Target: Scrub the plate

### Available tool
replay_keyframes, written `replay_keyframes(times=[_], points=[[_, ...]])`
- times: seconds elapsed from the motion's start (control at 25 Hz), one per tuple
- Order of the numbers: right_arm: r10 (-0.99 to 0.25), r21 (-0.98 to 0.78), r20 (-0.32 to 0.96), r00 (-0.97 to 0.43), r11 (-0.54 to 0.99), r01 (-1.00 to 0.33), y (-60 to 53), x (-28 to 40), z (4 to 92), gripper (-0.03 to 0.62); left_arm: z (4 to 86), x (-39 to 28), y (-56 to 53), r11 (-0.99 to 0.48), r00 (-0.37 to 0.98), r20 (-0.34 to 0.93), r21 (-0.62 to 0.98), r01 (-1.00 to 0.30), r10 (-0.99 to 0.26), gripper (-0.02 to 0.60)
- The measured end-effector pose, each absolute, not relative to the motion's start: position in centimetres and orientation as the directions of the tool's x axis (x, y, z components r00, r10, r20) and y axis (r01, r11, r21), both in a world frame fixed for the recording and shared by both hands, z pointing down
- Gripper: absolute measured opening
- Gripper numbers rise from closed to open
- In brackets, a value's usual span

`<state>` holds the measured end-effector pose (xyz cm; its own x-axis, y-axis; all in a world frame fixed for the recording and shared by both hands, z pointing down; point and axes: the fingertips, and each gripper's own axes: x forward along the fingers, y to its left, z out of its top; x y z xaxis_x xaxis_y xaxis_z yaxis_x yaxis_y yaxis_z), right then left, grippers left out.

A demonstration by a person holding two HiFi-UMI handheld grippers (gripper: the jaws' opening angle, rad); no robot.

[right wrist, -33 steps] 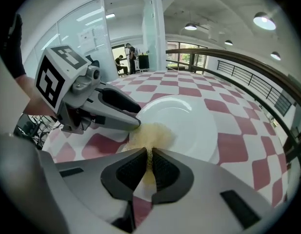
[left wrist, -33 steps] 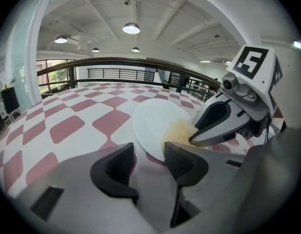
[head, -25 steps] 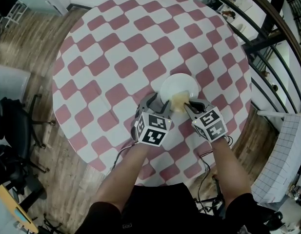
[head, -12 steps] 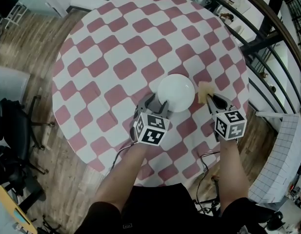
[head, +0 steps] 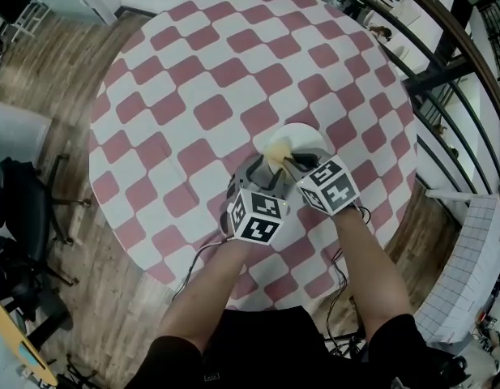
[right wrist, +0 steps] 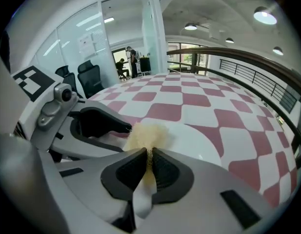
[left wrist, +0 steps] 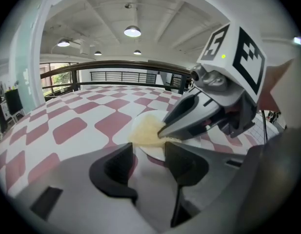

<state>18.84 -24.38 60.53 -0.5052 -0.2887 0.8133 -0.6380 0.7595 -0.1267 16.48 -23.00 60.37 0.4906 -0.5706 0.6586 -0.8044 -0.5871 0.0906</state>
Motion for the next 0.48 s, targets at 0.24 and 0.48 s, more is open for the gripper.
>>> replay_keyframes(times=[0.24,0.48], points=[[-0.34,0.019,0.847,-0.409,0.788,-0.615,-27.5,19.3,60.5,0.038,60.3,16.3,-23.2,-0.583,0.493,0.66,0.103,-0.806,-0.567,0.204],[-0.437,0.14,0.843,-0.313,0.741,-0.657,-29.0,22.9,60.5,0.038,60.4,16.3,-23.1,-0.58,0.493,0.658,0.104,-0.808,-0.569,0.206]])
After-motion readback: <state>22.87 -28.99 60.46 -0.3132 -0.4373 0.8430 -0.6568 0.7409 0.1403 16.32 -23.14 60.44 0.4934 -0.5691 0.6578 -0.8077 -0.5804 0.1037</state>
